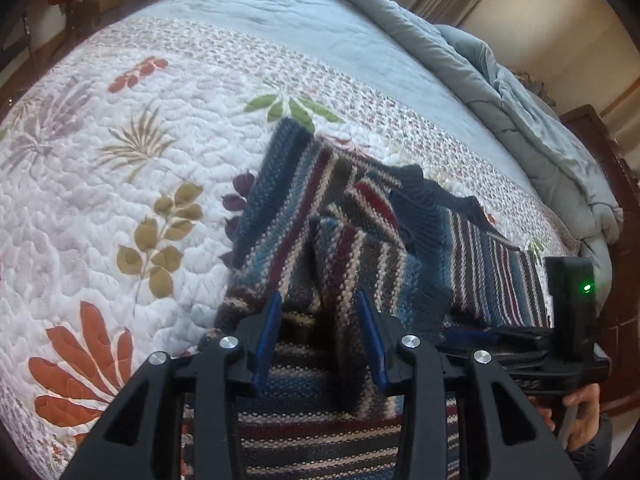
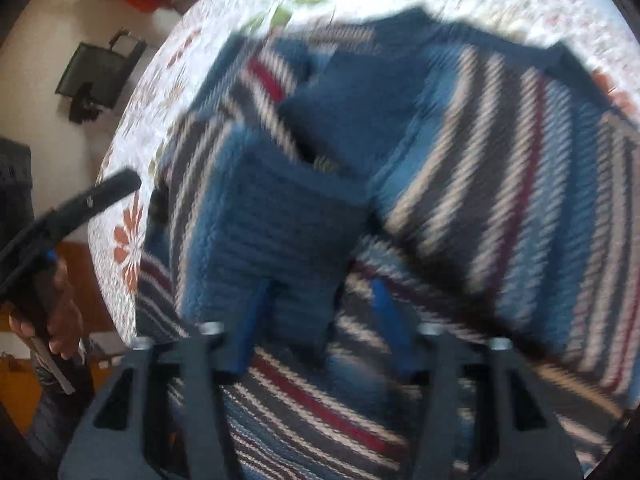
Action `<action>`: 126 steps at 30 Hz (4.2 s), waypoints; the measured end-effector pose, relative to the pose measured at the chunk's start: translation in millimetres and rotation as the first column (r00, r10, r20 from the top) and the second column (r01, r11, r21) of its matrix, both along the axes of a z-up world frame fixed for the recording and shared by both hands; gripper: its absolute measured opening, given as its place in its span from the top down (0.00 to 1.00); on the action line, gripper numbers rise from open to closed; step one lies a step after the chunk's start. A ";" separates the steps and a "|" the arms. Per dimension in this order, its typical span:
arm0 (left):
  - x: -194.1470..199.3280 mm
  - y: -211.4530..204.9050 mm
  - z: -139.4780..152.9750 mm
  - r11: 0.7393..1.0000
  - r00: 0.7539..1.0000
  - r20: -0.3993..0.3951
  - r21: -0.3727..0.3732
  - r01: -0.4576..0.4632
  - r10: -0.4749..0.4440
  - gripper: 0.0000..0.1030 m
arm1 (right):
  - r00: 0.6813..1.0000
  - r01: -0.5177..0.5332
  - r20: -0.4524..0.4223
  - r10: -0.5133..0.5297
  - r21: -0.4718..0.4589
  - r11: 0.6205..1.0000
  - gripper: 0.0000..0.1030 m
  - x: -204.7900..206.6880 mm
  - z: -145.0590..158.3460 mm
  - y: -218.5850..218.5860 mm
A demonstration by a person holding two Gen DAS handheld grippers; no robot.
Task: Fold small clothes
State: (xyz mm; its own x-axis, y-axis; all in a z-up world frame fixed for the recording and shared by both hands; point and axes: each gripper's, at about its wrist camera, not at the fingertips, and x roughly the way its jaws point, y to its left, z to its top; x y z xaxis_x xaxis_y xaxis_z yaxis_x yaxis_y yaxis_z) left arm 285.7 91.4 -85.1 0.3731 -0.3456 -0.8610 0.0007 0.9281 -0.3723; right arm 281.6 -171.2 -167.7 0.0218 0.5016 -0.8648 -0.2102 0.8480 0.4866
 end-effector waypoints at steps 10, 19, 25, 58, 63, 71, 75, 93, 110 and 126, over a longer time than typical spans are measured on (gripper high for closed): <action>2.0 -32.2 7.7 0.998 0.998 0.024 0.030 0.053 -0.054 0.59 | 0.974 0.054 0.221 -0.052 -0.003 0.999 0.95 -18.6 66.7 -52.9; 2.6 -79.6 3.5 0.989 0.991 0.026 0.077 0.128 -0.130 0.53 | 0.909 0.321 0.356 -0.216 -0.268 0.908 0.77 -40.9 86.1 -199.6; 6.7 -90.3 -11.4 0.980 0.990 -0.010 0.143 0.141 -0.141 0.51 | 0.914 0.394 0.179 -0.363 -0.191 0.899 0.67 -53.8 24.9 -252.2; -74.7 -283.4 -12.2 0.820 0.814 0.136 -0.017 0.572 -0.565 0.48 | 0.888 0.292 0.310 -0.340 0.191 0.937 0.94 20.6 178.2 -179.0; -33.3 -302.3 -13.8 0.854 0.848 0.131 -0.013 0.520 -0.514 0.48 | 0.873 0.234 0.385 -0.299 0.207 0.950 0.94 19.3 232.9 -164.9; 42.2 -202.5 -31.3 0.969 0.975 0.033 0.120 0.215 -0.220 0.48 | 0.858 0.185 0.448 -0.252 0.187 0.965 0.94 15.3 267.0 -147.9; 52.6 -127.8 -64.3 0.990 0.992 -0.079 0.095 0.104 -0.097 0.48 | 0.858 0.179 0.445 -0.256 0.208 0.962 0.94 14.9 259.0 -142.7; -4.0 -117.0 -56.4 0.954 0.964 -0.080 0.144 0.262 -0.253 0.46 | 0.889 0.331 0.316 -0.331 0.056 0.942 0.94 -25.2 138.3 -202.7; -1.5 -84.6 -12.8 0.963 0.970 -0.025 0.118 0.244 -0.243 0.38 | 0.883 0.460 0.109 -0.457 -0.005 0.888 0.59 -21.6 23.1 -248.3; 17.5 -103.2 -23.0 0.976 0.988 0.067 0.183 0.122 -0.136 0.33 | 0.814 0.494 0.317 -0.487 0.061 0.867 0.96 9.3 78.2 -245.7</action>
State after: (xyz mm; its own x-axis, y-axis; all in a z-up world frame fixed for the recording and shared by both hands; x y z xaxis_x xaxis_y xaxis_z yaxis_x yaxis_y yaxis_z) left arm 303.3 -11.8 -108.2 0.4043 -0.2394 -0.8827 0.1470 0.9696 -0.1957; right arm 290.9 -416.9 -89.5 0.5296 0.3317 -0.7807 0.0998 0.8896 0.4457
